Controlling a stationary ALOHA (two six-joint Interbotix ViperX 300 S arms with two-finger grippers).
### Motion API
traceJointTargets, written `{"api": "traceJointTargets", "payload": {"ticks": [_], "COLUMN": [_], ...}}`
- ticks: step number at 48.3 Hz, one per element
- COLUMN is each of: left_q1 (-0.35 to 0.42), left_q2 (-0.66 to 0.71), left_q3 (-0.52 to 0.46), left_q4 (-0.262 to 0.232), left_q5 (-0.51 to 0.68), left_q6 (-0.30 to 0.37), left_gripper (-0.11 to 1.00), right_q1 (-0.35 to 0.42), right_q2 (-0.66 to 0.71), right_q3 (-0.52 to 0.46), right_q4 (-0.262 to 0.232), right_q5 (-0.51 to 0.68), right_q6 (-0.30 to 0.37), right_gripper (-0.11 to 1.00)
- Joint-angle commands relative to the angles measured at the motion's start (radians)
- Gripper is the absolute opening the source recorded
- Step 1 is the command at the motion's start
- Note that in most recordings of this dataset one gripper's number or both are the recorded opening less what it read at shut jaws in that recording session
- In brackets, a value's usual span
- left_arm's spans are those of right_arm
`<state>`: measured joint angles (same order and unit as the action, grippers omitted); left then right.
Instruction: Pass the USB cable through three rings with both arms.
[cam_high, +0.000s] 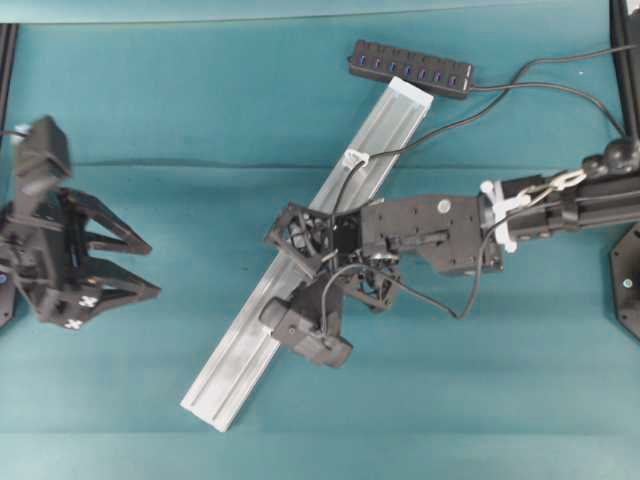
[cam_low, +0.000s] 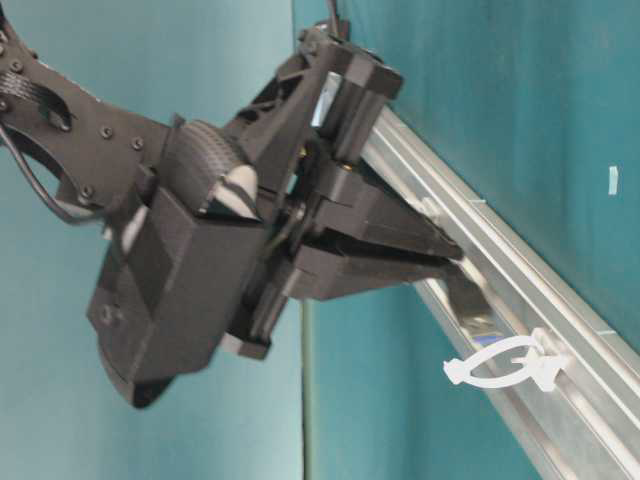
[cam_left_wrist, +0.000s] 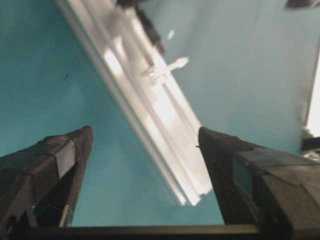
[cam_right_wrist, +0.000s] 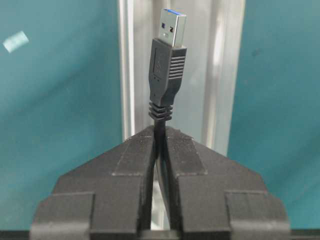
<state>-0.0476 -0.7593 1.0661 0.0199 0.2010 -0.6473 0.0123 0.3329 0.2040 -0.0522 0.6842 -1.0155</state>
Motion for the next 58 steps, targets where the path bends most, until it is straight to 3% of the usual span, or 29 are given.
{"api": "traceJointTargets", "payload": {"ticks": [1,16,24,39,58], "left_q1": [-0.005,-0.006,-0.006,-0.009,-0.02], "left_q2": [-0.066,-0.067,-0.067,-0.061,0.017], "left_q3": [-0.012,-0.012,-0.011,-0.006,0.02], "left_q4": [0.003,0.006,0.003,0.003,0.003], "left_q5": [-0.005,-0.003,-0.003,-0.005,-0.117], "left_q6": [-0.002,0.002,0.002,-0.003,-0.037], "left_gripper": [0.91,0.91,0.91,0.91,0.91], "right_q1": [0.017,0.04,0.058,0.063,0.049], "right_q2": [0.02,0.051,0.051,0.055,0.052], "right_q3": [-0.026,-0.08,-0.08,-0.104,-0.129], "right_q4": [0.0,0.009,0.04,0.071,0.222], "right_q5": [-0.003,0.011,0.009,0.005,0.003], "right_q6": [-0.006,-0.003,0.003,0.074,0.121], "right_gripper": [0.06,0.06,0.06,0.06,0.06]}}
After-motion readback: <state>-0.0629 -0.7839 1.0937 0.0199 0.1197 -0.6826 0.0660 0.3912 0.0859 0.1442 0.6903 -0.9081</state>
